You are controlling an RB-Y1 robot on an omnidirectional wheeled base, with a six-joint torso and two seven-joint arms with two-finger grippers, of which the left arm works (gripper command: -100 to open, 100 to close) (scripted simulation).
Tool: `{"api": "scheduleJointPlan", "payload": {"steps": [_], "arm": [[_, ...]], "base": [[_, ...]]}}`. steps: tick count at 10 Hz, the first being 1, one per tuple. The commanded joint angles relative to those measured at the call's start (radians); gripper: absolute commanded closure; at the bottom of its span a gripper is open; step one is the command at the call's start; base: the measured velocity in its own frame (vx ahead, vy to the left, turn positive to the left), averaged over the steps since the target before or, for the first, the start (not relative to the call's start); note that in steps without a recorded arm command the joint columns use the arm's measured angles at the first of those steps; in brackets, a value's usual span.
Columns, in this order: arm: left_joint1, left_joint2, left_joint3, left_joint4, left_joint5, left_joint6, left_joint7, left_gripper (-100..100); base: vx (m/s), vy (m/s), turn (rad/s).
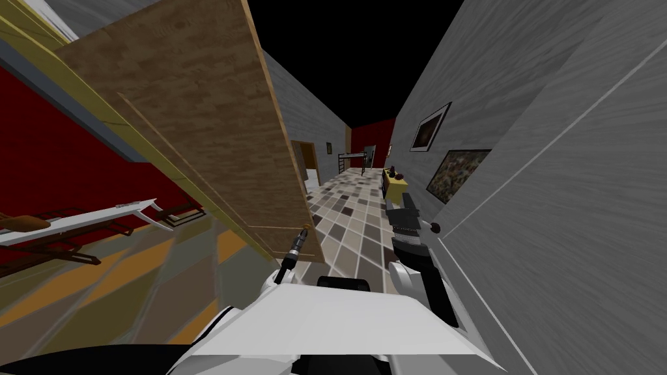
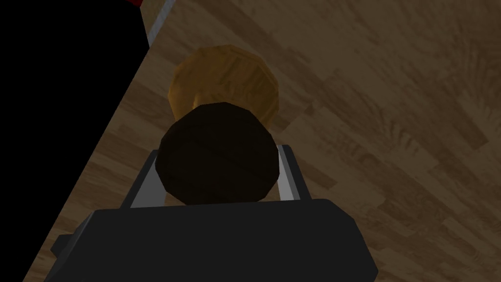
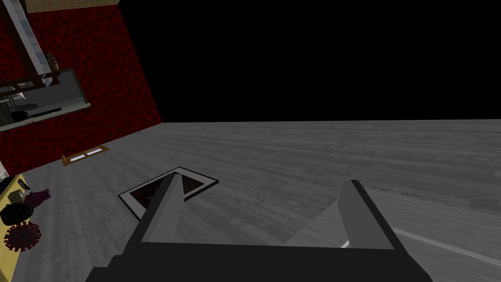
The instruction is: Push the door open
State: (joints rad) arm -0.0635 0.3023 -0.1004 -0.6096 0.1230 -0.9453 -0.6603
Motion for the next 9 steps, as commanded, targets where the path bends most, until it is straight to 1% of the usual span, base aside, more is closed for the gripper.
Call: {"api": "scheduleJointPlan", "payload": {"steps": [1, 2, 3, 4, 5, 6, 7, 8, 9], "arm": [[-0.010, 0.003, 0.002, 0.006, 0.024, -0.006, 0.050, 100], [-0.010, 0.003, 0.002, 0.006, 0.024, -0.006, 0.054, 100], [-0.011, 0.002, -0.001, 0.005, 0.042, -0.005, 0.094, 100], [-0.011, 0.001, -0.004, 0.003, 0.060, -0.004, 0.119, 100], [-0.011, 0.001, -0.004, 0.003, 0.060, -0.004, 0.135, 100], [-0.011, 0.000, -0.008, 0.001, 0.080, -0.003, 0.170, 100], [-0.011, 0.000, -0.008, 0.001, 0.080, -0.003, 0.176, 100], [-0.012, -0.001, -0.011, -0.001, 0.100, -0.002, 0.216, 100], [-0.012, -0.002, -0.014, -0.003, 0.120, -0.001, 0.241, 100]], "base": [[0.046, 0.008, -0.015], [0.040, 0.000, -0.013], [0.037, -0.007, -0.014], [0.054, -0.006, -0.015], [0.046, 0.001, -0.008], [0.047, 0.002, -0.016], [0.035, 0.002, -0.006], [0.037, 0.004, -0.015], [0.058, -0.004, -0.024]]}}
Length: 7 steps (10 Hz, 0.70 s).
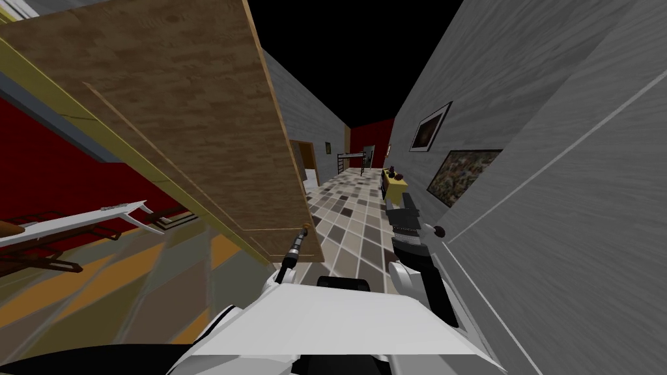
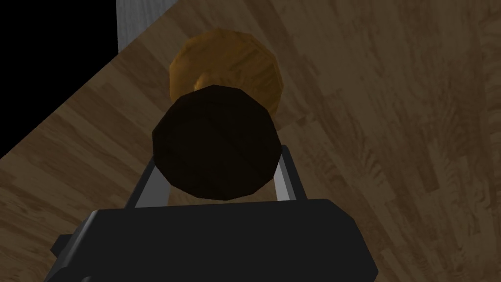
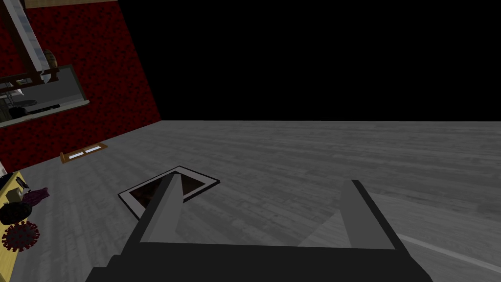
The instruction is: Push the door open
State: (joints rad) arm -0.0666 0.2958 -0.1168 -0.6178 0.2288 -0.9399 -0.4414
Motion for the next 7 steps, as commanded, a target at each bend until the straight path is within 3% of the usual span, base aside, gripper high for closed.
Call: {"api": "scheduleJointPlan", "payload": {"steps": [1, 7], "arm": [[-0.009, 0.004, 0.002, 0.005, 0.014, -0.007, 0.040, 100], [-0.010, 0.000, -0.012, -0.003, 0.097, -0.002, 0.201, 100]], "base": [[0.052, -0.004, -0.004], [0.049, 0.001, -0.013]]}}
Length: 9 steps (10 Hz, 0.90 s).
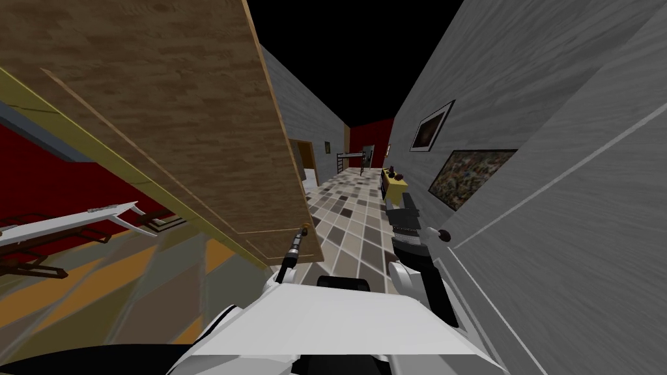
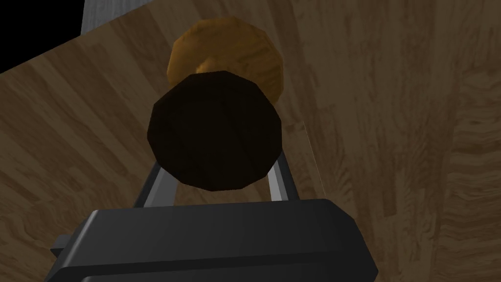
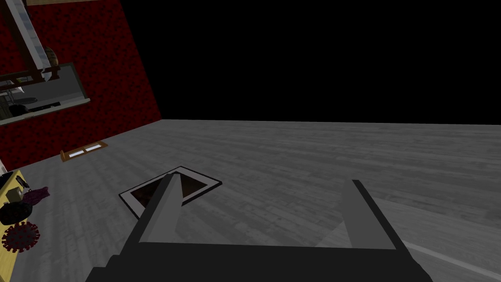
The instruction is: Push the door open
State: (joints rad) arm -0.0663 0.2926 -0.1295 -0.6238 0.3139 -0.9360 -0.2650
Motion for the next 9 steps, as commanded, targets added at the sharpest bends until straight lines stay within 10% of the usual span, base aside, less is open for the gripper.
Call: {"api": "scheduleJointPlan", "payload": {"steps": [1, 9], "arm": [[-0.010, 0.003, 0.001, 0.002, 0.012, -0.006, 0.030, 100], [-0.012, -0.003, -0.017, -0.008, 0.119, -0.001, 0.232, 100]], "base": [[0.042, 0.003, -0.006], [0.045, 0.000, -0.012]]}}
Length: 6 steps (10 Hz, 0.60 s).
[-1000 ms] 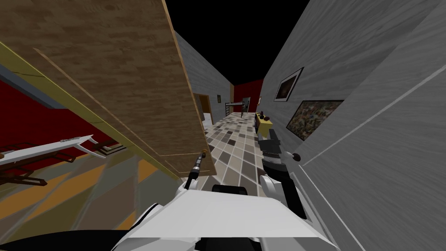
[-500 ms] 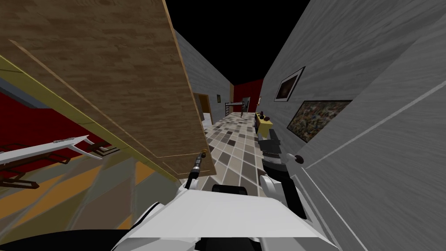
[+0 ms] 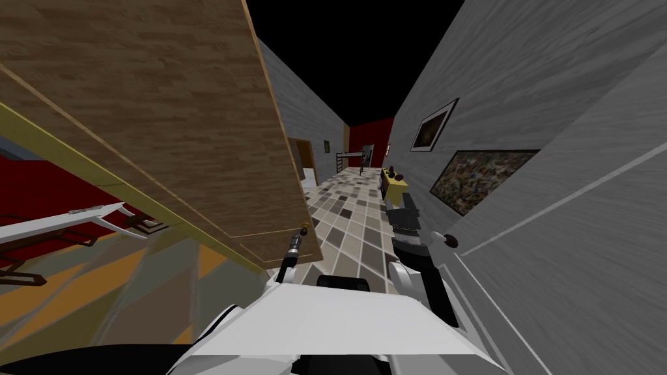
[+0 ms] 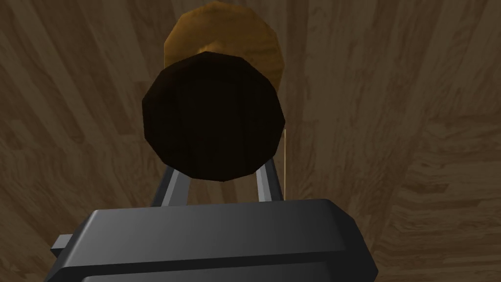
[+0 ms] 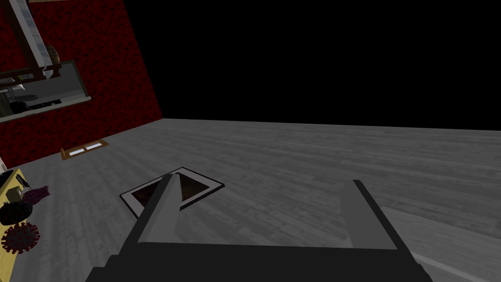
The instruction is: Push the door open
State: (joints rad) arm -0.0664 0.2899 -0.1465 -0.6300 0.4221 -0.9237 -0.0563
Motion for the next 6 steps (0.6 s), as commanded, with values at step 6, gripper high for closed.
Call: {"api": "scheduleJointPlan", "payload": {"steps": [6], "arm": [[-0.013, -0.003, -0.011, -0.009, 0.076, -0.009, 0.155, 100]], "base": [[0.048, 0.002, -0.014]]}}
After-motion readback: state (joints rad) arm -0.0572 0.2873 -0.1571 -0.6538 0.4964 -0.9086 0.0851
